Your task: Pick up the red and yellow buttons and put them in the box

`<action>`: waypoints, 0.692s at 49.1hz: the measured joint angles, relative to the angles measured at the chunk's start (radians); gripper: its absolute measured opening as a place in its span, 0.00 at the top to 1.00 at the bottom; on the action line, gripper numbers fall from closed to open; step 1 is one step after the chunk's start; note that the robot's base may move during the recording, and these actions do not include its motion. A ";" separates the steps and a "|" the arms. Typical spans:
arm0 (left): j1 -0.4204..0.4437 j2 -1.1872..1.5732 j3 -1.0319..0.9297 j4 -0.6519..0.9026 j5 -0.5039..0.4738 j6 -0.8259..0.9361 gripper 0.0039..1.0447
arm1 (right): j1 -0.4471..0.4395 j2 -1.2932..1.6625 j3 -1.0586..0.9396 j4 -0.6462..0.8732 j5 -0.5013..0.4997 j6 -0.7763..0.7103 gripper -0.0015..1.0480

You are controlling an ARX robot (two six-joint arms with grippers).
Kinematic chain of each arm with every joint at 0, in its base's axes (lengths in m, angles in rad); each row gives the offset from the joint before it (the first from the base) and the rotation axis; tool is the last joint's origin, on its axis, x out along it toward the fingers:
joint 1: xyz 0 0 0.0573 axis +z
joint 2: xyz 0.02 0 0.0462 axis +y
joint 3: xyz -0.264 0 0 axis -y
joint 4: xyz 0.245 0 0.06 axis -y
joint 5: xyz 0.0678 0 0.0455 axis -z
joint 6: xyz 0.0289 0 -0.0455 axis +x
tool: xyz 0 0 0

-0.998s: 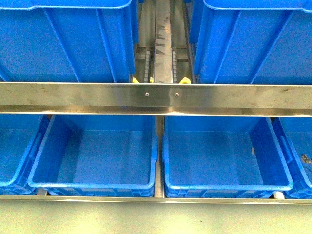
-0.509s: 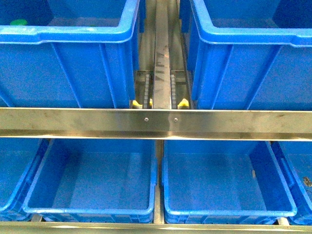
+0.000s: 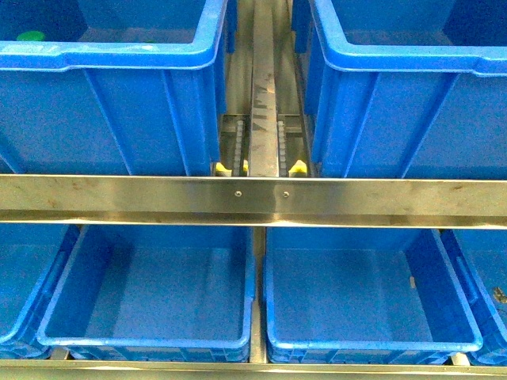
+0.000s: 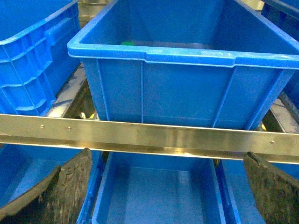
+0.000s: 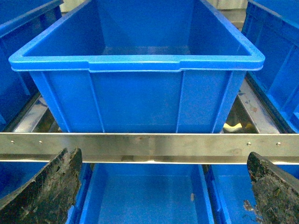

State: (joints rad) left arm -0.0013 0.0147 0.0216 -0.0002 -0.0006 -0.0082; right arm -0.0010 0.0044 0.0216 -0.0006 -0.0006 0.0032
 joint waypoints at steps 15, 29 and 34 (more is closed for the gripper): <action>0.000 0.000 0.000 0.000 0.000 0.000 0.07 | 0.000 0.000 0.000 0.000 0.000 0.000 0.03; 0.140 0.459 0.306 -0.021 0.045 -0.244 0.07 | 0.000 0.000 0.000 0.000 0.000 0.000 0.03; 0.181 0.646 0.459 0.113 0.105 -0.195 0.07 | 0.000 0.000 0.000 0.000 0.001 0.000 0.03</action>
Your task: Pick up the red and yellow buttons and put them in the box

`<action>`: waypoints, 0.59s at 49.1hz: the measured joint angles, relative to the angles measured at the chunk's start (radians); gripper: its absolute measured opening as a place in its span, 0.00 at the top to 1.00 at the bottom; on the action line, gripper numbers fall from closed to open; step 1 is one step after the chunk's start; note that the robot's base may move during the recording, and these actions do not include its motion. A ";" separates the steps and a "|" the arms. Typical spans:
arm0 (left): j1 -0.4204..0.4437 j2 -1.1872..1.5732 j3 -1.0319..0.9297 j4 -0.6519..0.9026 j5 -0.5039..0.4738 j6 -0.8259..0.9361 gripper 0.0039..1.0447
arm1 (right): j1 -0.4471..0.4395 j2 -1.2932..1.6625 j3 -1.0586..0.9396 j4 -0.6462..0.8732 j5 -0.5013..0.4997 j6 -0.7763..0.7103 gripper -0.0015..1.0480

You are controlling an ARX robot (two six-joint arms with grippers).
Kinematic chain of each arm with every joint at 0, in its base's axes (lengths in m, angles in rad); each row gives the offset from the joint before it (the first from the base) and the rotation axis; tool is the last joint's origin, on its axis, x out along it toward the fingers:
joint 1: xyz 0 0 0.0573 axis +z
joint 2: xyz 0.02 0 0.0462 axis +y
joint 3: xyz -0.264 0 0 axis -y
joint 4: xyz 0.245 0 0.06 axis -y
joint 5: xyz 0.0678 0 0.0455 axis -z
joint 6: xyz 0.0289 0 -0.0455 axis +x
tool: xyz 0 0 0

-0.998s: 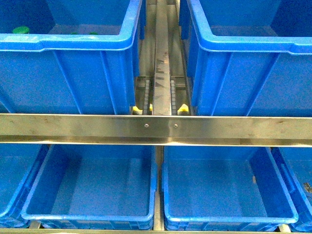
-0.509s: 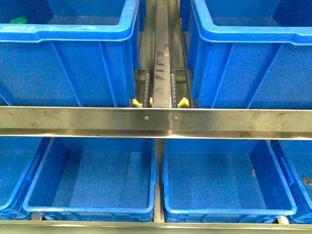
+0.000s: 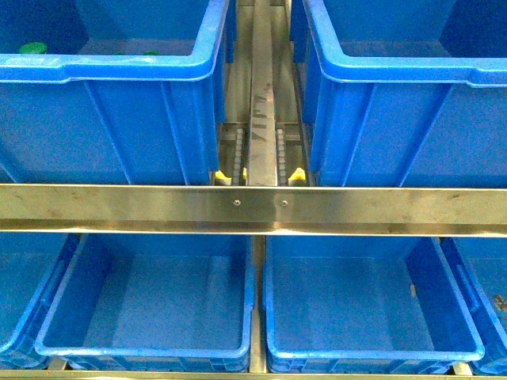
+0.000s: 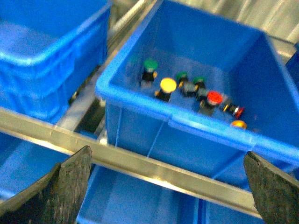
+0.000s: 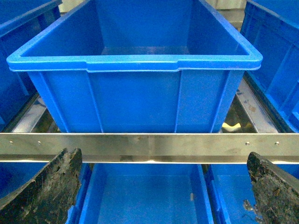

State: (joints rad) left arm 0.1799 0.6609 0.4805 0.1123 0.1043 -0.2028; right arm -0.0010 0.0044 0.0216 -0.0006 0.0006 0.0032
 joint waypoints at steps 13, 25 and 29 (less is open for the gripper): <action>-0.118 0.547 0.516 -0.103 -0.064 0.116 0.07 | 0.000 0.000 0.000 0.000 -0.001 0.000 0.03; -0.234 0.927 0.977 -0.435 -0.151 0.111 0.07 | 0.000 0.000 0.000 0.000 0.000 0.000 0.03; -0.264 1.040 1.114 -0.512 -0.189 0.113 0.07 | 0.000 0.000 0.000 0.000 0.000 0.000 0.03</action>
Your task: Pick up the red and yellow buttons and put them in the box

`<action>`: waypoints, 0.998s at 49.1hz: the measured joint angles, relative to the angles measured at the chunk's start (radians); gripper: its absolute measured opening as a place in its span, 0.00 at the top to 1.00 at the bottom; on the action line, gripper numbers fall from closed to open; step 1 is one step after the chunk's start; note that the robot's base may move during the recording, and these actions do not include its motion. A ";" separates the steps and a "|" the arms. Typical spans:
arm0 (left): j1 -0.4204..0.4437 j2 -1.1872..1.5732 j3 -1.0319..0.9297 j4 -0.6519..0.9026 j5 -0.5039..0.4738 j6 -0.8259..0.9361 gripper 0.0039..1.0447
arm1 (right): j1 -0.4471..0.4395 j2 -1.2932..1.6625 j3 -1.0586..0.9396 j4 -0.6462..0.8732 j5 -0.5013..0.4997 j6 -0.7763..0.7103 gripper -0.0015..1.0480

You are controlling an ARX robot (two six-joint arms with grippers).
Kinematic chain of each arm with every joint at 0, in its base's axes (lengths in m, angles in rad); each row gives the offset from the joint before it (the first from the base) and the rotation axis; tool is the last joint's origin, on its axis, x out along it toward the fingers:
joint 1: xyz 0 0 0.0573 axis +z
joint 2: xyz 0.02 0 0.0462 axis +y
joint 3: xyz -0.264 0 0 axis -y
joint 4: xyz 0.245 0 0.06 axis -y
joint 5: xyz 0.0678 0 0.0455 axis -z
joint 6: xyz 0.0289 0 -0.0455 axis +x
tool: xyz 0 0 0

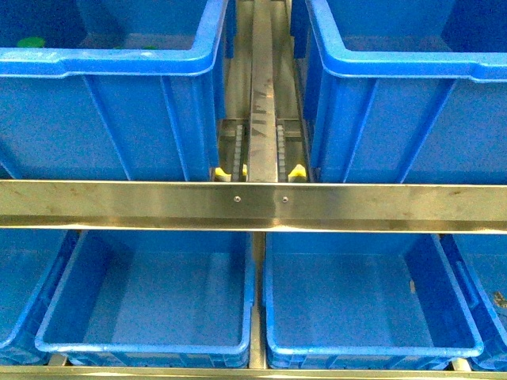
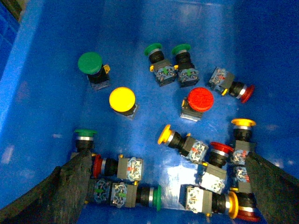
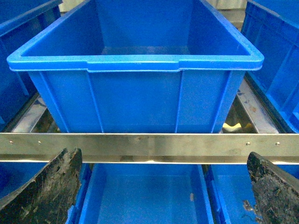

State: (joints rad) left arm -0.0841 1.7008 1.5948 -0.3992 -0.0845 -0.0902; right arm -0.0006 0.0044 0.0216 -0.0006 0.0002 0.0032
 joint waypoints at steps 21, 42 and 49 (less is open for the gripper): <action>-0.052 0.449 0.447 -0.236 -0.080 -0.020 0.07 | 0.000 0.000 0.000 0.000 0.000 0.000 0.03; -0.077 0.624 0.654 -0.321 -0.086 -0.032 0.07 | 0.000 0.000 0.000 0.000 0.000 0.000 0.03; -0.088 0.672 0.737 -0.348 -0.098 -0.031 0.07 | 0.000 0.000 0.000 0.000 0.000 0.000 0.03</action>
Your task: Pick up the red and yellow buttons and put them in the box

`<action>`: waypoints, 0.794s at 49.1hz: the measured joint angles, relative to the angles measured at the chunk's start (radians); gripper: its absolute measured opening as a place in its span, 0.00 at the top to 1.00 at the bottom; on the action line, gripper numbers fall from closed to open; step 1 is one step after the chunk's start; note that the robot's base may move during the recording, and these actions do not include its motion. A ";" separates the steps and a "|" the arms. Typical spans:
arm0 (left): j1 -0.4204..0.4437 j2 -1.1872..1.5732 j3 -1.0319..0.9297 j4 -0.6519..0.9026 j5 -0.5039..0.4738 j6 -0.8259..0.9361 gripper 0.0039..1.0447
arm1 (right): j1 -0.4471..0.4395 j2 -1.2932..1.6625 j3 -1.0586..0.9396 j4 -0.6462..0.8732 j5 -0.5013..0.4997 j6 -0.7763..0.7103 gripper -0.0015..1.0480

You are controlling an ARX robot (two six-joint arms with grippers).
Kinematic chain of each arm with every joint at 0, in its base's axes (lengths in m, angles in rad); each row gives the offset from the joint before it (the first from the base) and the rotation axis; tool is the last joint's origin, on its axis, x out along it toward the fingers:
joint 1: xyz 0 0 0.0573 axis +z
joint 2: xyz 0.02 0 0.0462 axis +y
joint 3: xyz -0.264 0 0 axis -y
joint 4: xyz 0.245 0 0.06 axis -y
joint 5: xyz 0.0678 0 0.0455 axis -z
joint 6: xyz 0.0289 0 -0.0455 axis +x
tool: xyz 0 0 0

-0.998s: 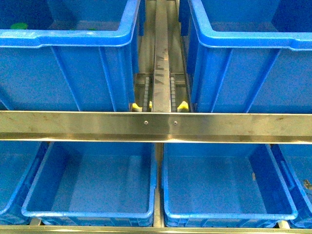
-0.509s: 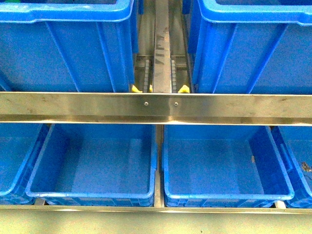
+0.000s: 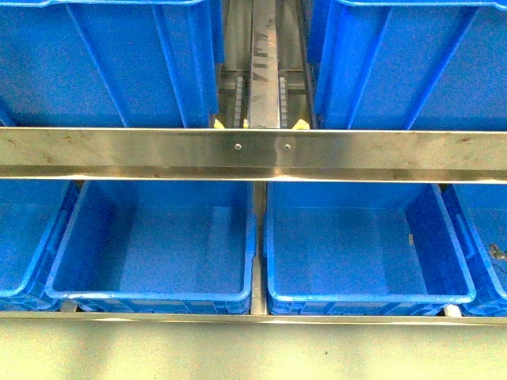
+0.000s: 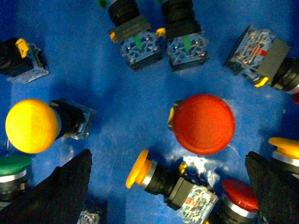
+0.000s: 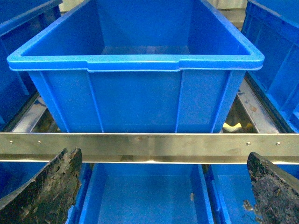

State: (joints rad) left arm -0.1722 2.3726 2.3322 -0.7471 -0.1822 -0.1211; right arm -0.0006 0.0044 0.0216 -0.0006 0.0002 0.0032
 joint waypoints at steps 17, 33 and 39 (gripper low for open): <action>-0.034 0.119 0.185 -0.086 -0.021 0.000 0.07 | 0.000 0.000 0.000 0.000 0.000 0.000 0.03; -0.037 0.229 0.354 -0.166 -0.051 0.000 0.07 | 0.000 0.000 0.000 0.000 0.000 0.000 0.03; -0.034 0.282 0.443 -0.214 -0.055 0.000 0.07 | 0.000 0.000 0.000 0.000 0.000 0.000 0.03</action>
State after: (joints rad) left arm -0.2062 2.6541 2.7750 -0.9607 -0.2375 -0.1211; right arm -0.0010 0.0044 0.0216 -0.0006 0.0002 0.0032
